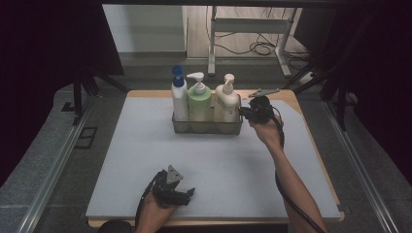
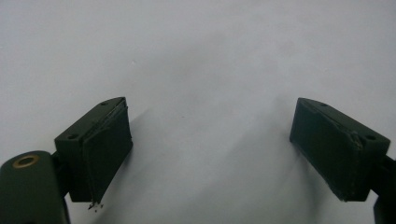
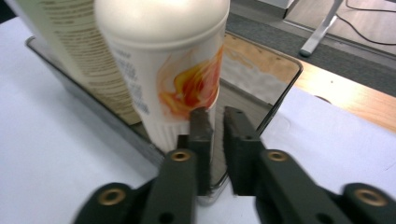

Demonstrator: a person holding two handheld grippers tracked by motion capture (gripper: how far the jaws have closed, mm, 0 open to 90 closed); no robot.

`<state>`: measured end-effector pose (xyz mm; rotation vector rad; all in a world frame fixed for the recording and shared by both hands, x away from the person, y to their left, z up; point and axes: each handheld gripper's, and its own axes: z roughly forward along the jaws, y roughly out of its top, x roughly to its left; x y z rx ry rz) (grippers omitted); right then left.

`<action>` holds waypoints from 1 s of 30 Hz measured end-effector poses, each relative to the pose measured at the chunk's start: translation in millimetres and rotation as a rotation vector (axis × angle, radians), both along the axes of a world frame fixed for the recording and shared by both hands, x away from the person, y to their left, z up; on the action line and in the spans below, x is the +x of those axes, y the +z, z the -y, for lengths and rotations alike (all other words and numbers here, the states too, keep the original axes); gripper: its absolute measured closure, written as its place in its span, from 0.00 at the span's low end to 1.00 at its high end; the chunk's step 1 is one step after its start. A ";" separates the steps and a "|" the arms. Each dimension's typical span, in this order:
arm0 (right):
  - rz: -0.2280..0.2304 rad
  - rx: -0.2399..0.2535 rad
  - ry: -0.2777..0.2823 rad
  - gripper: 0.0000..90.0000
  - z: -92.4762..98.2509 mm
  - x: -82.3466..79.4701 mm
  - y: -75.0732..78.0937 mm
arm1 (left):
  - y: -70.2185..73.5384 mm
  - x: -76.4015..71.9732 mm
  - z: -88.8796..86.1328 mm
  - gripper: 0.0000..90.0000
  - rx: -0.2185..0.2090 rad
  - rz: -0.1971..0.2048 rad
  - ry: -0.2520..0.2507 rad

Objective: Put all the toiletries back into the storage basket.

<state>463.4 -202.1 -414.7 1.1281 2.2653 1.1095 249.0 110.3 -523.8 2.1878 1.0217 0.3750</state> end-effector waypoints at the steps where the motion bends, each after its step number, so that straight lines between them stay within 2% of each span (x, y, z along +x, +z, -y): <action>1: -0.004 -0.001 -0.002 0.99 -0.9 2.0 -0.3 | 0.0 0.0 0.0 0.13 0.000 0.000 0.000; 7: -0.031 -0.007 -0.034 0.99 -3.8 14.2 -7.0 | 0.0 0.0 0.0 0.13 -0.001 -0.001 0.000; 14: -0.074 -0.001 -0.037 0.99 -4.4 23.9 -20.2 | -0.1 0.0 0.1 0.13 -0.003 -0.001 0.001; 18: -0.083 0.020 -0.026 0.99 -5.7 27.6 -25.1 | 0.1 0.0 -0.1 0.13 0.001 -0.002 0.000; 30: -0.104 -0.004 -0.030 0.99 -12.0 31.8 -34.7 | 0.1 -0.1 0.1 0.13 -0.001 -0.002 0.001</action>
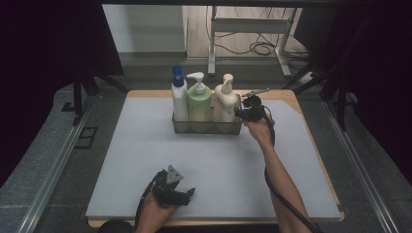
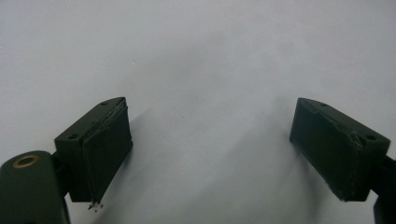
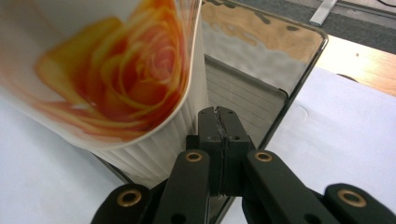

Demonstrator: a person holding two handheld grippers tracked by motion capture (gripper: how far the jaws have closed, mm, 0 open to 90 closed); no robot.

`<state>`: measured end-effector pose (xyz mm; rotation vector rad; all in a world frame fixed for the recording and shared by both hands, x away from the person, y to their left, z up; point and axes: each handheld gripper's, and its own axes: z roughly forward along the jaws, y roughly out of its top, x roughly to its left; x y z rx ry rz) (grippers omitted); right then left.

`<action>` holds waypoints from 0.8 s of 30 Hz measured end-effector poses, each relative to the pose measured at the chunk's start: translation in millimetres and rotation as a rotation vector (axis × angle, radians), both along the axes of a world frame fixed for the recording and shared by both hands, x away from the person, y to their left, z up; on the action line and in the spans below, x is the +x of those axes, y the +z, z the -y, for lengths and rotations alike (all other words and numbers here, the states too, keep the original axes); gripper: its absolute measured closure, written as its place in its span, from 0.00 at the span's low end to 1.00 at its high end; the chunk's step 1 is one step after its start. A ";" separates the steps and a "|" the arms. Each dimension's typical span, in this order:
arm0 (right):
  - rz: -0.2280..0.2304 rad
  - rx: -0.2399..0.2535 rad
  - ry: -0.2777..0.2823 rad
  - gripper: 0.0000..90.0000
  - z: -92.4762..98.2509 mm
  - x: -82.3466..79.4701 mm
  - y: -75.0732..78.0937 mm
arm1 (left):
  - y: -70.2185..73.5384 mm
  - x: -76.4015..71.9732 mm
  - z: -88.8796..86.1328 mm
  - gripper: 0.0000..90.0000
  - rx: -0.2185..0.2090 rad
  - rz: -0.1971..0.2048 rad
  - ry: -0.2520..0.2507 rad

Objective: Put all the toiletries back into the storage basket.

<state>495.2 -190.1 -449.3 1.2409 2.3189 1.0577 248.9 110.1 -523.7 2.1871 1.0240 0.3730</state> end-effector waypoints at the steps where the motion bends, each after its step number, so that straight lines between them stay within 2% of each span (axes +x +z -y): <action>1: -0.002 -0.001 0.002 0.99 -1.1 0.2 -0.9 | 0.0 0.0 0.0 0.13 0.000 0.000 0.000; 9: -0.011 -0.011 0.020 0.97 -9.6 0.6 -7.3 | 0.0 0.0 0.0 0.13 0.000 0.000 0.000; 24: -0.009 -0.019 0.053 0.97 -25.0 -1.8 -10.2 | 0.0 0.0 0.0 0.13 0.000 0.000 0.000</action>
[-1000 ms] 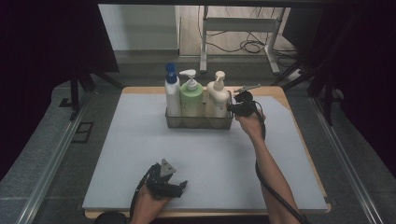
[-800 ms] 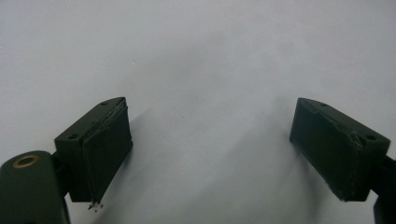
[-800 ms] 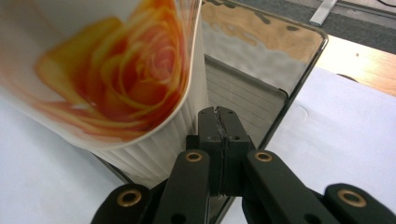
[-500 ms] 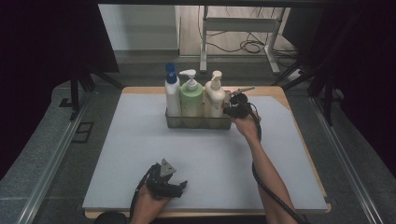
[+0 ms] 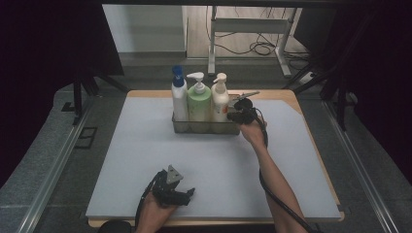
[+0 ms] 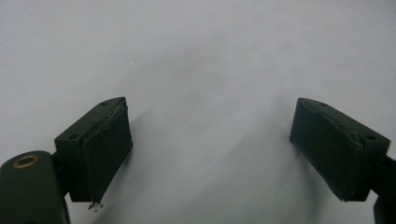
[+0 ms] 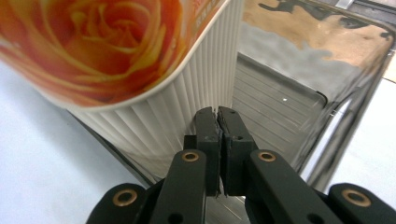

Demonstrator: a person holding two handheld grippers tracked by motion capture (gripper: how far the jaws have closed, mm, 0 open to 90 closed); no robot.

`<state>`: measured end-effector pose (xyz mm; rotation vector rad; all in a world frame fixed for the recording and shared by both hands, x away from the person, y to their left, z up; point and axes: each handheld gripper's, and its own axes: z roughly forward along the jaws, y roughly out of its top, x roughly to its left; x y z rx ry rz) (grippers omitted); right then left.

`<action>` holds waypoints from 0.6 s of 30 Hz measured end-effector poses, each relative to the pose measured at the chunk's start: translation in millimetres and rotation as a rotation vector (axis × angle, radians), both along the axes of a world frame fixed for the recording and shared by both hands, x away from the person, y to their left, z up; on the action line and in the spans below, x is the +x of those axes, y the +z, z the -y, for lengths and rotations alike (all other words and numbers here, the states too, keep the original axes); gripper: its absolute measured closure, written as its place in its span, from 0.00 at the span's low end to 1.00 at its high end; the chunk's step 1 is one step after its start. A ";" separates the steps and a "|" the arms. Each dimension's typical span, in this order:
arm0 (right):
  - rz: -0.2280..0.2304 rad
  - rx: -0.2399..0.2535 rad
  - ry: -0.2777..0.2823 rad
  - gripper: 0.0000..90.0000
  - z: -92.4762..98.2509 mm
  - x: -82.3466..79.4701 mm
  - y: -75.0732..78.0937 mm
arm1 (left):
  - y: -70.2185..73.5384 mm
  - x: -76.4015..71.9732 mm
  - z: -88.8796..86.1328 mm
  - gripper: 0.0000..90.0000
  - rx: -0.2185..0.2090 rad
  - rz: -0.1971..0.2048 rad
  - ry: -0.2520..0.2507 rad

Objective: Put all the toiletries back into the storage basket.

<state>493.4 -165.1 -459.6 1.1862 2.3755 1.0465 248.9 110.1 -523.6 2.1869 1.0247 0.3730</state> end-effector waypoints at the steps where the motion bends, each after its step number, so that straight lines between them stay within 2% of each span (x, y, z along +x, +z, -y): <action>1: -0.002 0.003 0.004 0.97 -1.4 -0.4 0.0 | 0.0 0.0 0.0 0.13 0.000 0.000 0.000; 4: 0.008 -0.008 0.006 0.97 -4.0 -0.8 0.1 | 0.0 0.0 0.0 0.13 0.000 0.000 0.000; 18: 0.009 -0.002 0.018 0.99 -5.5 -6.3 1.9 | 0.0 0.0 0.0 0.13 0.000 0.000 0.000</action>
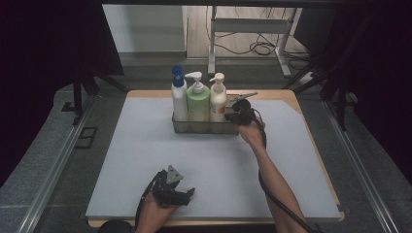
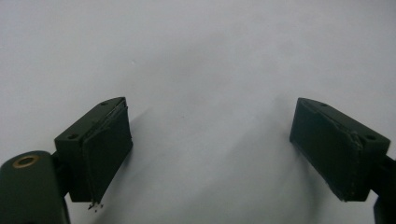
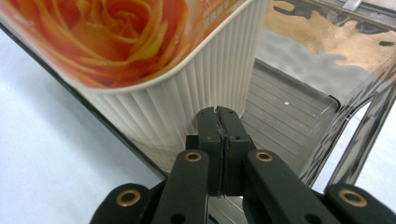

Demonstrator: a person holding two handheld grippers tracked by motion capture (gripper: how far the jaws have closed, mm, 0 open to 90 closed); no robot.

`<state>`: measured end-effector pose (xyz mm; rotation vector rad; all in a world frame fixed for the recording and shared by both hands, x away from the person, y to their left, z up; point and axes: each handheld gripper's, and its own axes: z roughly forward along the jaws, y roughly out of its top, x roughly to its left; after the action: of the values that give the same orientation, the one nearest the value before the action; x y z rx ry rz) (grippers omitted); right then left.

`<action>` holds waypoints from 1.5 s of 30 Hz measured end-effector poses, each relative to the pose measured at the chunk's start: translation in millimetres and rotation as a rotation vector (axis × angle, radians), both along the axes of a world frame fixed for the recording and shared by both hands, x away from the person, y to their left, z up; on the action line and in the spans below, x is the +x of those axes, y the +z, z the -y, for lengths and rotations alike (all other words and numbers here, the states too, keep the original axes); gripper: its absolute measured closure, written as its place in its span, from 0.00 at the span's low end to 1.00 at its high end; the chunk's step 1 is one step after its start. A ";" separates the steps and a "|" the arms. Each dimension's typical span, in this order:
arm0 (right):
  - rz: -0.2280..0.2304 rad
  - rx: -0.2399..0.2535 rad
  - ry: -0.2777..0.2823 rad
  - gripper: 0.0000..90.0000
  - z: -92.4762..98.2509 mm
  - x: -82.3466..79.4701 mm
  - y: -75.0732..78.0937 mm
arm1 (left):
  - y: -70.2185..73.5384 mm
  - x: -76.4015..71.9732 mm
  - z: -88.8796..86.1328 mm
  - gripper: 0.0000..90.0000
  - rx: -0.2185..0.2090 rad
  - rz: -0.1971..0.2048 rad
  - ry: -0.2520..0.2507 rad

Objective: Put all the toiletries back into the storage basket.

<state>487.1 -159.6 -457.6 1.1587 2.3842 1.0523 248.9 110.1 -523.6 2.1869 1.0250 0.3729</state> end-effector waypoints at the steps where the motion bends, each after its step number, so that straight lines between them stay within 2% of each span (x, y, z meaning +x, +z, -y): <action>1: -0.001 0.002 0.000 0.99 0.0 -0.4 0.1 | 0.0 0.0 0.0 0.13 0.000 0.000 0.000; 12: -0.011 0.009 0.008 0.98 2.0 -4.9 -0.6 | 0.0 0.0 0.0 0.13 0.000 0.000 0.000; 29: 0.016 0.012 0.015 0.87 7.8 -10.5 5.5 | 0.1 0.1 -0.1 0.13 0.002 0.000 -0.001; 35: 0.031 0.006 0.017 0.80 9.8 -13.1 9.0 | 0.0 0.1 -0.1 0.13 0.002 0.000 -0.001; 45: 0.038 0.011 0.003 0.60 18.8 -17.5 13.2 | -0.3 0.0 0.0 0.13 -0.002 0.001 -0.001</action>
<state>469.6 -178.4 -444.5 1.1292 2.3546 1.0795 248.9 110.1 -523.9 2.1847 1.0235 0.3729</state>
